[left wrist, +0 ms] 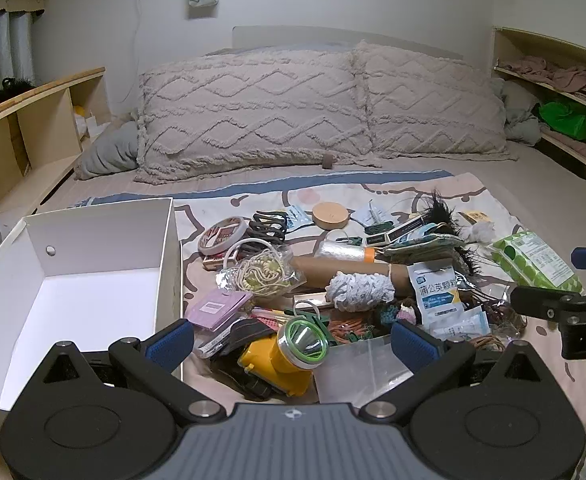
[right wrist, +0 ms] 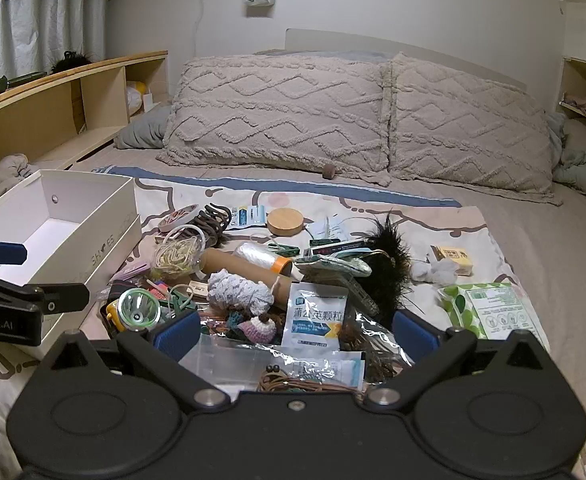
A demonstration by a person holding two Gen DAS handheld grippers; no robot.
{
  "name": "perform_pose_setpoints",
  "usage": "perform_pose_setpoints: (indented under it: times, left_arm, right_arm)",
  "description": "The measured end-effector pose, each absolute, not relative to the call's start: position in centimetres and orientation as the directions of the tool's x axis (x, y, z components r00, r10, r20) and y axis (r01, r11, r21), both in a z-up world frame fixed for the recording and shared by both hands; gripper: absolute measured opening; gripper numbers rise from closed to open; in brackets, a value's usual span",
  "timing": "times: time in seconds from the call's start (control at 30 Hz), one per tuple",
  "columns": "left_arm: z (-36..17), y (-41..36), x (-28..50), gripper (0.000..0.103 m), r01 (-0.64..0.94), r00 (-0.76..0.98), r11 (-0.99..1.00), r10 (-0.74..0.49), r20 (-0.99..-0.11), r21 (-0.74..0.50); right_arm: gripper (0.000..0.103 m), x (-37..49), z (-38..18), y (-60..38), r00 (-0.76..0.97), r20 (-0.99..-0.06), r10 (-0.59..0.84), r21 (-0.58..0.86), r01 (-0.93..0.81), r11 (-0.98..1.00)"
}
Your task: Organize objects
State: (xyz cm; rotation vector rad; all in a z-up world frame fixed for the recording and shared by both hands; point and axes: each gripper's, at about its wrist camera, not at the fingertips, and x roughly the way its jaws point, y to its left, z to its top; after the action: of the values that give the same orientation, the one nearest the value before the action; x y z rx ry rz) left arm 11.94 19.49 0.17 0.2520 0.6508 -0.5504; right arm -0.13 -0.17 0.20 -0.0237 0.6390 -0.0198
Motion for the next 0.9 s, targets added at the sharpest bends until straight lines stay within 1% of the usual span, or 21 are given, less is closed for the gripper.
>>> perform_pose_setpoints:
  times: [0.9]
  left_arm:
    - [0.10,19.60,11.97,0.103,0.562,0.646,0.826,-0.402,-0.649,0.048]
  right_arm:
    - [0.103,-0.05,-0.43,0.23,0.800,-0.599,-0.026,-0.036,0.006,0.999]
